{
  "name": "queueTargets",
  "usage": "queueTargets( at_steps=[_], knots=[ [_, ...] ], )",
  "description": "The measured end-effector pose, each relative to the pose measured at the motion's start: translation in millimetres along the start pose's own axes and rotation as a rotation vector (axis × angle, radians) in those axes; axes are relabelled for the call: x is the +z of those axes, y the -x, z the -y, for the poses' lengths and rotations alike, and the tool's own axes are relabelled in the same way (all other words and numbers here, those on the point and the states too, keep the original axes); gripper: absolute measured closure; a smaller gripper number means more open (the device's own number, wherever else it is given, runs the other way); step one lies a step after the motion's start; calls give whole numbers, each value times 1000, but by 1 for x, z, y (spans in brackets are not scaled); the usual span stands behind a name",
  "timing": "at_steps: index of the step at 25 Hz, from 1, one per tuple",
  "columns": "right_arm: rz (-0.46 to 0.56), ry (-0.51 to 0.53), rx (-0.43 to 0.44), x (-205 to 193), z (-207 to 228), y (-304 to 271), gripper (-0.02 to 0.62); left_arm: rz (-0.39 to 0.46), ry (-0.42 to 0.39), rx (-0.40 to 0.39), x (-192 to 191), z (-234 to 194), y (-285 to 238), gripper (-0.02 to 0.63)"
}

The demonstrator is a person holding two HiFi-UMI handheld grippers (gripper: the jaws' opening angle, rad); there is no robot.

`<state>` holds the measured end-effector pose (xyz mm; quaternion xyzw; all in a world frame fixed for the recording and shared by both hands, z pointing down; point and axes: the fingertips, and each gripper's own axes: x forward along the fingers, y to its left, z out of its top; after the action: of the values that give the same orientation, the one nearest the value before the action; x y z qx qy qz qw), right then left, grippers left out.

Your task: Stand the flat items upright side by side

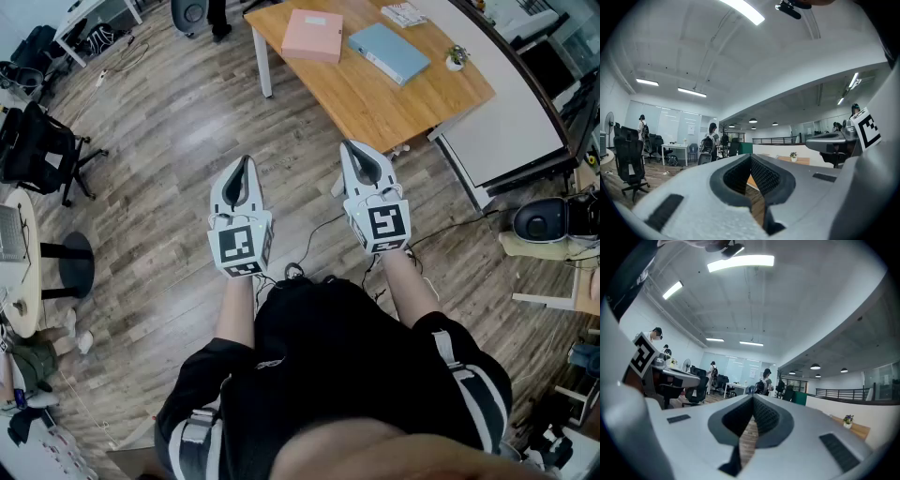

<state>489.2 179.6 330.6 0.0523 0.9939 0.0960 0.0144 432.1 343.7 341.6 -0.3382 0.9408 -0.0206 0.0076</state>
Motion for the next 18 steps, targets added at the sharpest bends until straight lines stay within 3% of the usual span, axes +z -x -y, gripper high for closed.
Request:
queueTargets(
  at_steps=[3,8,11,13,18],
  knots=[
    [-24,-15,3,-9,-17,0,591,-20,23,-3,-12,-8,12,607],
    [-39,-3,23,-17,-37,-3,589,-56,66,-77,-32,-1,14,606],
    [-69,-2,35,-32,-41,-7,584,-65,91,-72,-45,-4,13,603],
    [-88,-29,42,-43,-41,-10,554,-93,106,-73,-55,-5,11,503],
    [-125,-67,39,-64,-34,-31,493,-160,160,-74,-83,-20,-8,466]
  ],
)
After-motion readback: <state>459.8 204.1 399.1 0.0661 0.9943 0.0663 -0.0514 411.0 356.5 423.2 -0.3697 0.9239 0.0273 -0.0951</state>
